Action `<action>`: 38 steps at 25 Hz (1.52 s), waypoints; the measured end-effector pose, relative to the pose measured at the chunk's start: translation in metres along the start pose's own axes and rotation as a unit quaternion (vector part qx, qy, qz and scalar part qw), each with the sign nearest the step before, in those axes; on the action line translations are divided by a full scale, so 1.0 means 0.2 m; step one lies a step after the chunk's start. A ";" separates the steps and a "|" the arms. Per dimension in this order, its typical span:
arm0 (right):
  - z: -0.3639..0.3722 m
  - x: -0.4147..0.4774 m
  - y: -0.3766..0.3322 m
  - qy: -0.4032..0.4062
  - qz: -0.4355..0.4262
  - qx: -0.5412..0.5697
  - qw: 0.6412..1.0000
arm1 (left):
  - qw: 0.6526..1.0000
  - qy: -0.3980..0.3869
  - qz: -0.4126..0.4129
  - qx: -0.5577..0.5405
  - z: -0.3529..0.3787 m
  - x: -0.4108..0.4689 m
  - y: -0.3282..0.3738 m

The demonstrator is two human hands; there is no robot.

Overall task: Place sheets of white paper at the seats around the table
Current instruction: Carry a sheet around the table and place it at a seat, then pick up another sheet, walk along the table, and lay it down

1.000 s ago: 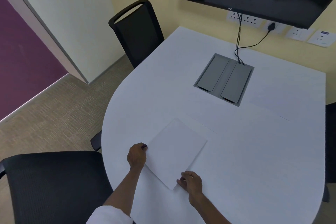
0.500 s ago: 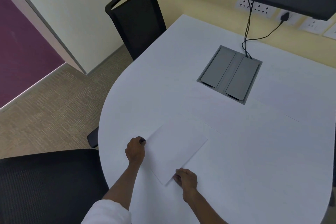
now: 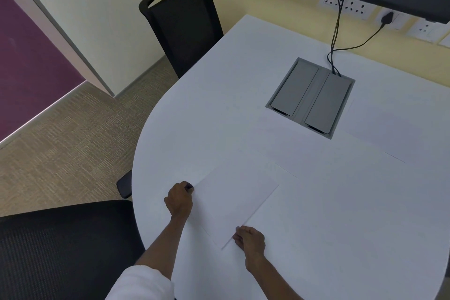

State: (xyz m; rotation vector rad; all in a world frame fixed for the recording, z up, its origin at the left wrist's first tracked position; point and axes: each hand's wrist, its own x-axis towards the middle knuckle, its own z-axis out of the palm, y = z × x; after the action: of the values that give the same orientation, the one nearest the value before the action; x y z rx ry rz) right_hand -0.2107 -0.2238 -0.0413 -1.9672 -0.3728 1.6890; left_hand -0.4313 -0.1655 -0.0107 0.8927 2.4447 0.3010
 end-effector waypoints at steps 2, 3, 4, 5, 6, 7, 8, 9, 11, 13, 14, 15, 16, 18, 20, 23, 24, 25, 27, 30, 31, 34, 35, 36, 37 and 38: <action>0.01 0.00 0.00 0.009 -0.002 -0.001 1.000 | 1.000 0.002 0.002 0.001 0.00 0.01 -0.01; 0.01 0.00 0.00 0.013 -0.006 -0.002 1.000 | 1.000 0.002 0.003 0.000 0.00 0.01 -0.01; 0.01 -0.01 0.00 0.016 -0.010 -0.003 1.000 | 1.000 0.001 0.004 0.000 0.00 0.01 -0.01; 0.02 -0.01 0.00 0.019 -0.012 -0.003 1.000 | 1.000 0.001 0.005 0.001 0.00 0.02 -0.01; 0.02 -0.01 0.00 0.022 -0.013 -0.004 1.000 | 1.000 0.001 0.007 0.000 0.00 0.02 -0.02; 0.03 -0.01 0.00 0.026 -0.013 -0.004 1.000 | 1.000 0.000 0.007 -0.003 0.00 0.02 -0.02; 0.03 -0.01 0.00 0.031 -0.014 -0.005 0.999 | 1.000 0.000 0.006 -0.005 0.01 0.02 -0.02; 0.03 -0.01 0.00 0.035 -0.014 -0.005 0.999 | 1.000 -0.001 0.004 -0.006 0.01 0.02 -0.02; 0.03 -0.01 0.00 0.039 -0.012 -0.003 0.999 | 1.000 -0.002 0.003 -0.006 0.01 0.01 -0.03; 0.04 -0.01 0.00 0.039 -0.011 -0.002 0.999 | 1.000 -0.004 0.007 -0.008 0.02 0.01 -0.05; 0.04 -0.01 0.00 0.040 -0.011 -0.002 0.999 | 1.000 -0.005 0.010 -0.010 0.02 0.01 -0.05; 0.04 -0.01 0.00 0.041 -0.010 -0.002 0.999 | 1.000 -0.005 0.012 -0.012 0.02 0.01 -0.06; 0.04 -0.02 0.01 0.043 -0.009 -0.001 0.999 | 1.000 -0.004 0.016 -0.013 0.02 0.01 -0.06; 0.04 -0.02 0.01 0.043 -0.010 -0.002 0.999 | 1.000 0.000 0.021 -0.012 0.02 0.00 -0.07; 0.02 -0.03 0.01 0.043 -0.014 -0.007 0.999 | 1.000 0.007 0.019 -0.008 0.01 -0.01 -0.07; 0.00 -0.04 0.01 0.058 -0.024 -0.033 0.998 | 1.000 0.016 0.017 -0.014 0.01 -0.03 -0.07; -0.01 -0.04 0.01 0.061 -0.027 -0.043 0.997 | 1.000 0.018 0.020 -0.014 0.01 -0.05 -0.06; -0.03 -0.05 0.02 0.064 -0.032 -0.054 0.996 | 0.999 0.019 0.023 -0.015 0.02 -0.07 -0.05; -0.06 -0.05 0.01 0.065 -0.044 -0.073 0.994 | 0.998 0.020 0.026 -0.044 0.05 -0.13 -0.03; -0.13 -0.05 -0.02 0.062 -0.068 -0.090 0.992 | 0.989 0.004 0.022 -0.144 0.12 -0.25 0.06; -0.16 -0.05 -0.04 0.061 -0.077 -0.095 0.991 | 0.987 -0.004 0.025 -0.162 0.15 -0.30 0.09; -0.27 -0.01 -0.14 0.060 -0.103 -0.105 0.987 | 0.979 -0.026 0.023 -0.201 0.25 -0.43 0.22; -0.31 0.01 -0.19 0.060 -0.111 -0.107 0.986 | 0.975 -0.036 0.016 -0.217 0.28 -0.47 0.26; -0.36 0.04 -0.24 0.059 -0.119 -0.110 0.985 | 0.971 -0.047 0.009 -0.235 0.32 -0.50 0.31; -0.41 0.06 -0.29 0.059 -0.129 -0.116 0.983 | 0.966 -0.059 0.002 -0.252 0.35 -0.54 0.35; -0.45 0.09 -0.35 0.058 -0.139 -0.124 0.981 | 0.962 -0.070 -0.007 -0.265 0.37 -0.56 0.41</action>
State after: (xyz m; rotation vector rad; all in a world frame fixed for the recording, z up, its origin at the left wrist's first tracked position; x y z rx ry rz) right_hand -0.1106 -0.1742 -0.0104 -2.0627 -0.8069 1.3983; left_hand -0.2741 -0.1751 0.0004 0.6333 2.0802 0.8116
